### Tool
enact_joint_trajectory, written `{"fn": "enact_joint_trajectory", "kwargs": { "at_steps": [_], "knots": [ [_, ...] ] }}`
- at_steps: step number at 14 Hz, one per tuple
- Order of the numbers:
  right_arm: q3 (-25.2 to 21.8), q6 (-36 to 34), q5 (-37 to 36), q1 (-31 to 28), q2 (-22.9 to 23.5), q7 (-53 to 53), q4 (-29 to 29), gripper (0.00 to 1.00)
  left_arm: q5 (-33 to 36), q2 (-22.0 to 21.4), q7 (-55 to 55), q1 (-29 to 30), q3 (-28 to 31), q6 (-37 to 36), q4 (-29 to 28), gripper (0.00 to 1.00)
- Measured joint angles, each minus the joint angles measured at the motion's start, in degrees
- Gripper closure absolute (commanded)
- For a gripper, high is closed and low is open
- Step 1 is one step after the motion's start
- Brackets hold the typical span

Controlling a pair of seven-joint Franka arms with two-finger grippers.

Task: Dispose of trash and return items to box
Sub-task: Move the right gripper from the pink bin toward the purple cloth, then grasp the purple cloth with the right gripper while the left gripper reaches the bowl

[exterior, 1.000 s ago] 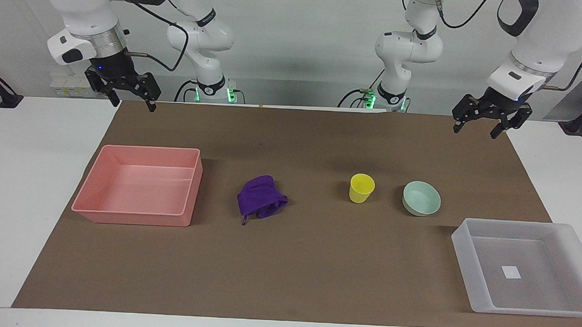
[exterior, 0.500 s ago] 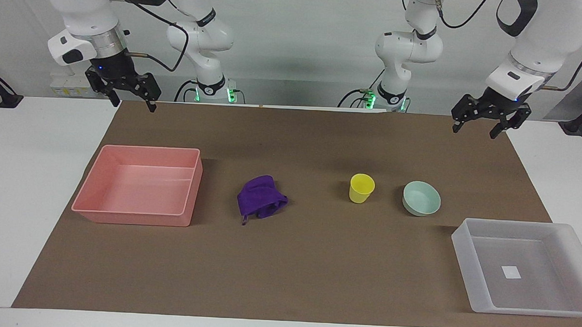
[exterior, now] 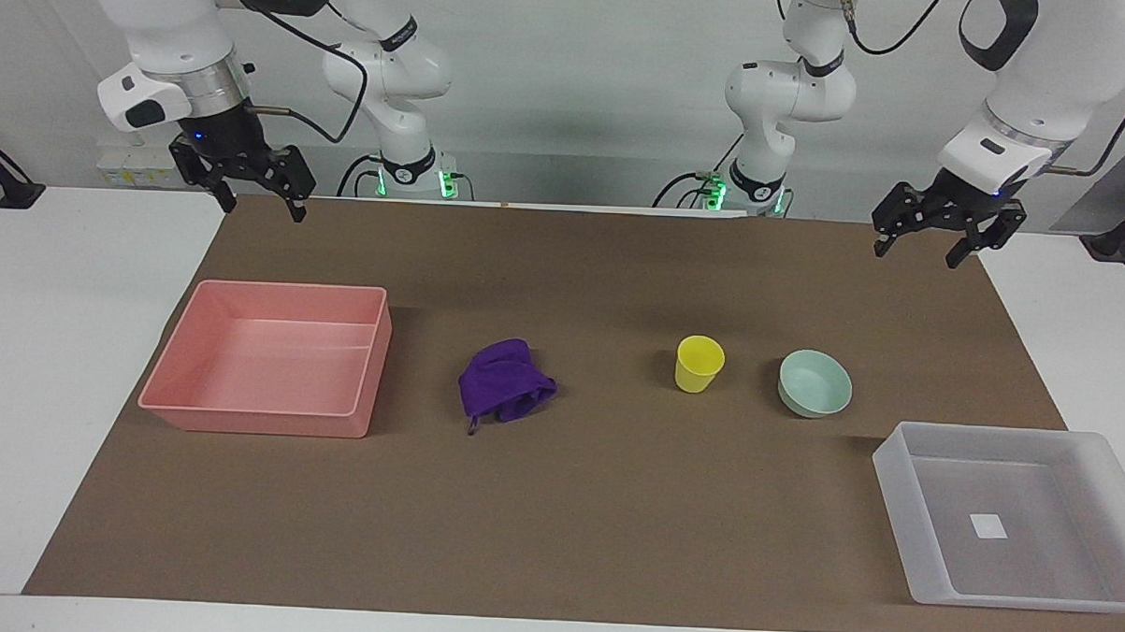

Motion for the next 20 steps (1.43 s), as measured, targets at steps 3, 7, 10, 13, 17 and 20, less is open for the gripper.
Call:
{"fn": "enact_joint_trajectory", "kwargs": {
  "at_steps": [3,7,10,13,17,20],
  "knots": [
    [0.08,6.53,0.05,4.26,-0.22,2.93,-4.93,0.0,0.0,0.0,0.0,0.0,0.0,0.0,0.0,0.0],
    [0.22,20.85,1.14,10.76,2.56,9.35,-12.33,0.0,0.0,0.0,0.0,0.0,-0.03,0.0,0.0,0.0],
    [0.31,30.69,4.65,13.98,7.62,10.03,-15.83,0.0,0.0,0.0,0.0,0.0,-0.03,-0.01,0.0,0.0],
    [0.36,37.9,6.94,15.8,12.59,10.03,-17.53,0.0,0.0,0.0,0.0,0.0,-0.11,-0.2,-0.03,0.0],
    [0.39,43.61,9.41,18.03,16.41,9.68,-19.23,0.0,0.0,0.0,0.0,0.0,-0.2,-0.2,-0.07,0.0],
    [0.39,46.95,11.78,18.6,17.16,7.68,-20.89,0.0,0.0,-0.08,0.0,0.0,-0.23,0.31,-0.7,0.0]
  ]
}}
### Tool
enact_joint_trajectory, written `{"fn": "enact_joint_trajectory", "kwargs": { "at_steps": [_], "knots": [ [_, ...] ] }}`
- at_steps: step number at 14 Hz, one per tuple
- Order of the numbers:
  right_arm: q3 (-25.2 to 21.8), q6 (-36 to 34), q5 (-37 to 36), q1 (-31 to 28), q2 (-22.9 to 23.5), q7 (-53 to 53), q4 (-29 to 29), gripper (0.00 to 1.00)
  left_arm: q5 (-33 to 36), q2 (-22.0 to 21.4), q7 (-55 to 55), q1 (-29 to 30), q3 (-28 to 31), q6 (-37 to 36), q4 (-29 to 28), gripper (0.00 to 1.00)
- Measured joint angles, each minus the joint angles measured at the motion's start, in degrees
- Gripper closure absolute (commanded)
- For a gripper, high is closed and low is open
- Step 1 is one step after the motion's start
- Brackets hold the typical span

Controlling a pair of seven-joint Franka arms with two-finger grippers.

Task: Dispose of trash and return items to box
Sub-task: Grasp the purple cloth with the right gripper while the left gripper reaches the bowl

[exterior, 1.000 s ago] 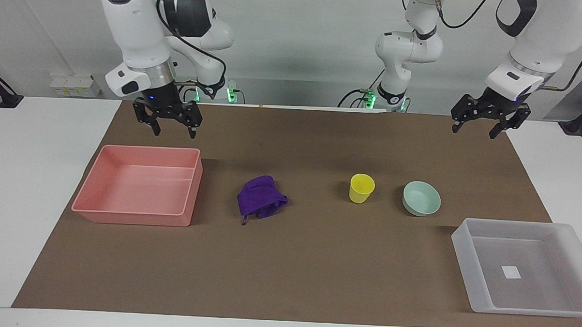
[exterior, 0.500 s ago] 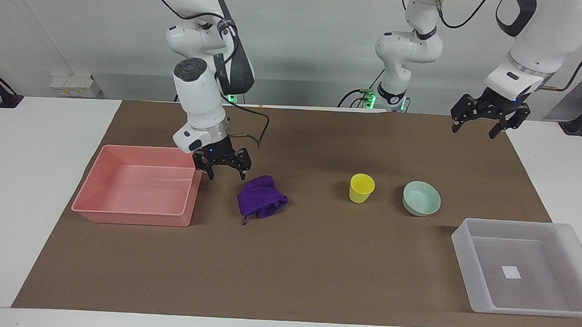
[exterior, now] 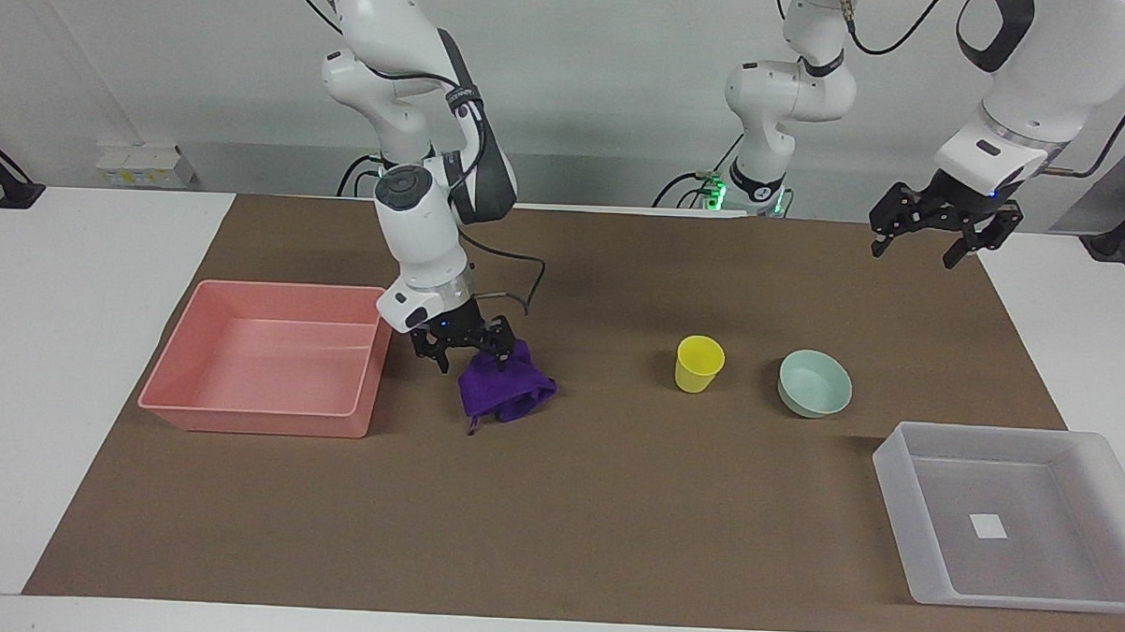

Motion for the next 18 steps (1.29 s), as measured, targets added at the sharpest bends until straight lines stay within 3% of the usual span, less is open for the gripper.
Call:
{"fn": "enact_joint_trajectory", "kwargs": {
  "at_steps": [4,5,6,14,18],
  "knots": [
    [0.02,4.26,0.21,2.23,2.82,-0.06,-0.73,0.04,0.0,-1.66,0.0,-0.76,-0.15,5.6,-5.49,0.0],
    [0.02,5.17,0.21,2.54,3.53,-0.29,-0.8,0.63,0.01,-2.53,0.0,-1.03,-0.18,8.25,-8.02,0.0],
    [0.02,6.13,0.21,2.67,4.16,-1.2,-0.97,1.0,0.01,-3.38,0.0,-1.21,-0.17,10.79,-10.54,0.0],
    [0.02,6.54,0.97,2.9,5.13,-1.94,-1.31,1.0,0.04,-6.24,0.0,-1.19,0.11,24.29,-26.73,0.0],
    [0.0,0.86,0.97,2.99,2.55,1.32,-0.08,1.0,0.05,-6.07,-1.01,-0.52,0.32,32.13,-33.75,0.0]
  ]
}}
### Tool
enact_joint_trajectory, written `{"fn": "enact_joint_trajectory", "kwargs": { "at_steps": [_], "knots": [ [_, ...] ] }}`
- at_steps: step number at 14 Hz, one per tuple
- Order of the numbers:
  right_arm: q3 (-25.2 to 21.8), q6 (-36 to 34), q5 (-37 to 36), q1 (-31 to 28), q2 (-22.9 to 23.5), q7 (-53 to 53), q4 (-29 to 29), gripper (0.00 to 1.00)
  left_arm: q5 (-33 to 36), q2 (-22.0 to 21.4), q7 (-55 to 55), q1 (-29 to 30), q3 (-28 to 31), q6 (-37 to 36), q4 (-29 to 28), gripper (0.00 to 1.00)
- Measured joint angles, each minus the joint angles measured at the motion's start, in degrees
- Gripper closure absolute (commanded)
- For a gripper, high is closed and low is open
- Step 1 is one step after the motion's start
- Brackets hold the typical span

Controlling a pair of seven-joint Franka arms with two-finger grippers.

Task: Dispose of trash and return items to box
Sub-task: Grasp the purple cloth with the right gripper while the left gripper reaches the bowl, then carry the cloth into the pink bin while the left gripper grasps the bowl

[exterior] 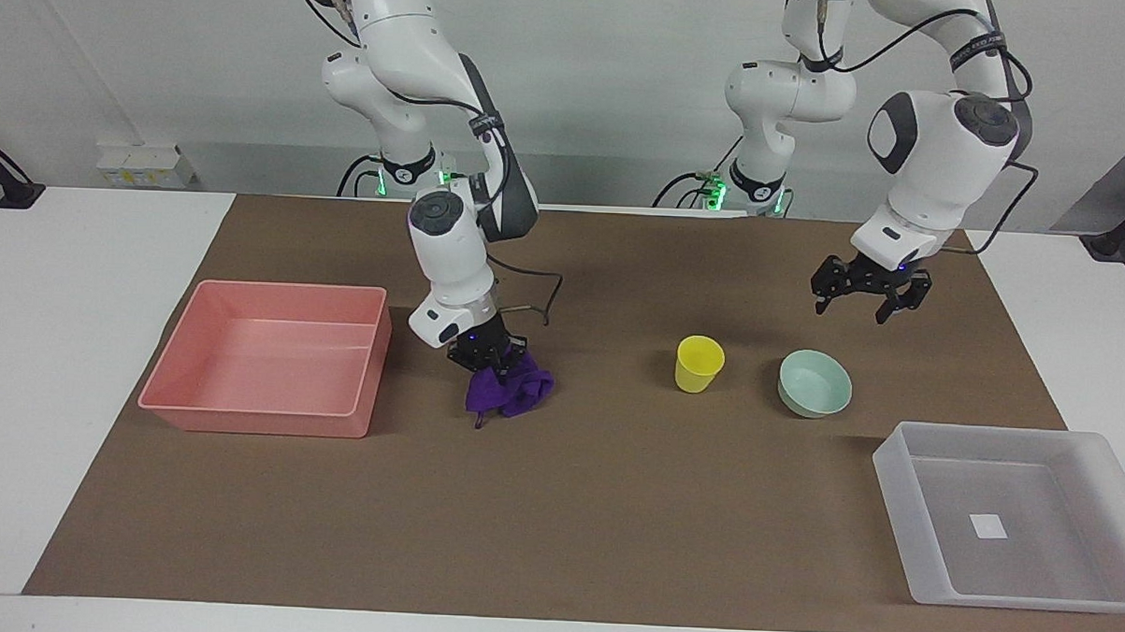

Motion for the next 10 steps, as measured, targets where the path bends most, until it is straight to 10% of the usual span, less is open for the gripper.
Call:
{"fn": "enact_joint_trajectory", "kwargs": {
  "at_steps": [10],
  "knots": [
    [-0.87,-26.31,-4.17,-4.66,-10.33,6.69,12.43,1.0,0.0,6.74,-22.76,1.81,0.18,19.15,-6.68,0.0]
  ]
}}
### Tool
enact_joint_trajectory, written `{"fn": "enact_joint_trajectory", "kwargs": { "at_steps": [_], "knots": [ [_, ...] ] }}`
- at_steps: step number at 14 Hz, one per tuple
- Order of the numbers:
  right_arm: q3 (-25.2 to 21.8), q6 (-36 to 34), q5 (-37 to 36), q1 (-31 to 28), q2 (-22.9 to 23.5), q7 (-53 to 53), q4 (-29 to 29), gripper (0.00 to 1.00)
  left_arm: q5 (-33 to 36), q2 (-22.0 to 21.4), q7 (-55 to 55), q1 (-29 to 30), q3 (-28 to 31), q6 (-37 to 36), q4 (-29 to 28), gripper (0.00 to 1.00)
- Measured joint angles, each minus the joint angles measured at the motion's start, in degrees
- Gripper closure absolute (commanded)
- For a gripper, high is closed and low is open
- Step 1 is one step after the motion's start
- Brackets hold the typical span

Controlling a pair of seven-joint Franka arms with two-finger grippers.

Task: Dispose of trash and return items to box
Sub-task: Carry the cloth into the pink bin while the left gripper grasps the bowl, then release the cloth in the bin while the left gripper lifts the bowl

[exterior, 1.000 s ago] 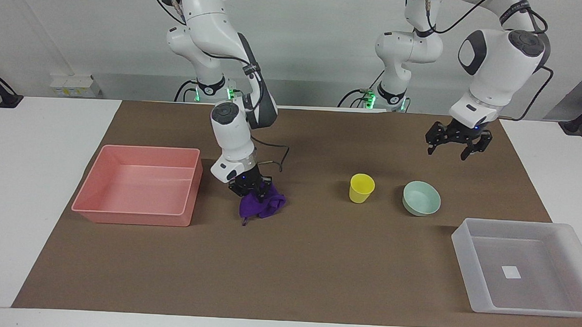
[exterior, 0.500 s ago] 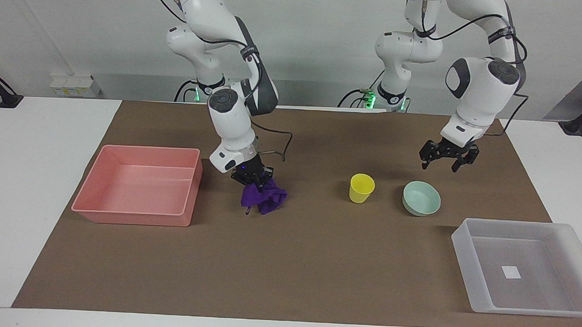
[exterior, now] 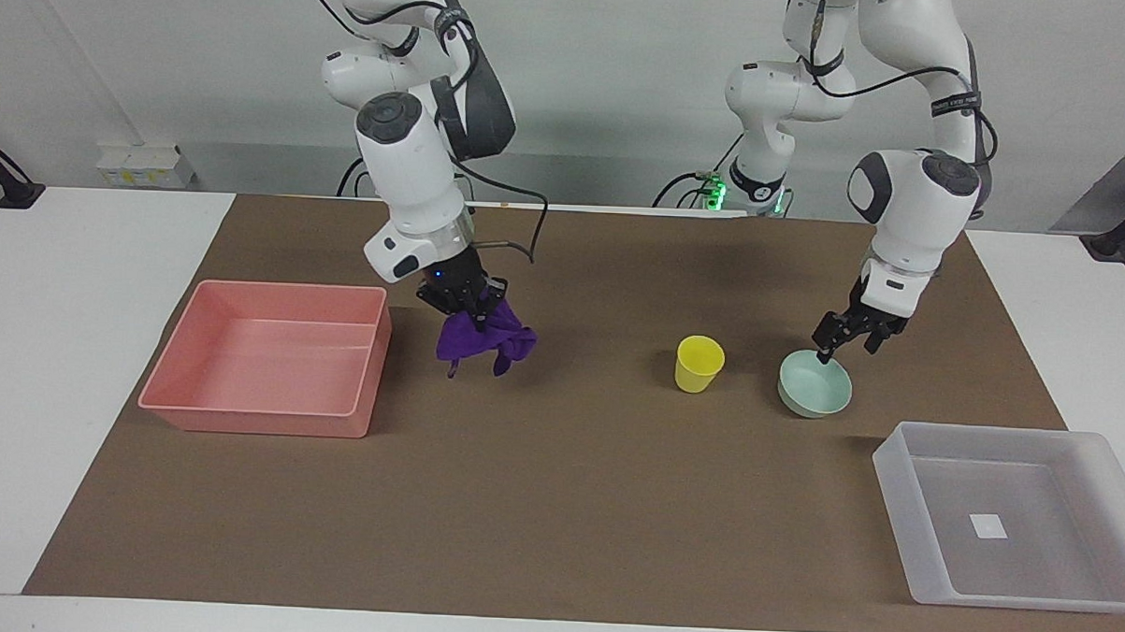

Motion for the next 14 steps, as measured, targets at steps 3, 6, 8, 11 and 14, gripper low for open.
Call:
{"fn": "enact_joint_trajectory", "kwargs": {
  "at_steps": [3,6,8,11,14],
  "knots": [
    [-0.12,-4.71,-3.98,-4.9,-2.82,-0.48,2.78,1.0,0.0,2.09,-1.96,0.74,0.02,2.78,0.0,0.0],
    [-0.2,-5.69,-6.59,-10.71,-4.29,-7.08,3.18,1.0,0.0,3.8,-4.93,0.81,-0.12,3.81,-0.01,0.53],
    [-0.29,-5.64,-7.43,-16.08,-4.22,-15.02,2.95,1.0,0.0,4.09,-6.56,0.78,-0.37,3.89,-0.01,0.92],
    [-0.4,-2.61,-8.68,-23.05,-3.89,-24.96,-0.83,1.0,0.0,4.27,-7.15,0.69,-0.51,3.91,-0.07,1.0],
    [-0.39,6.46,-9.68,-26.15,-2.34,-28.36,-8.45,1.0,0.0,4.2,-7.14,0.64,-0.51,4.07,0.0,1.0]
  ]
}}
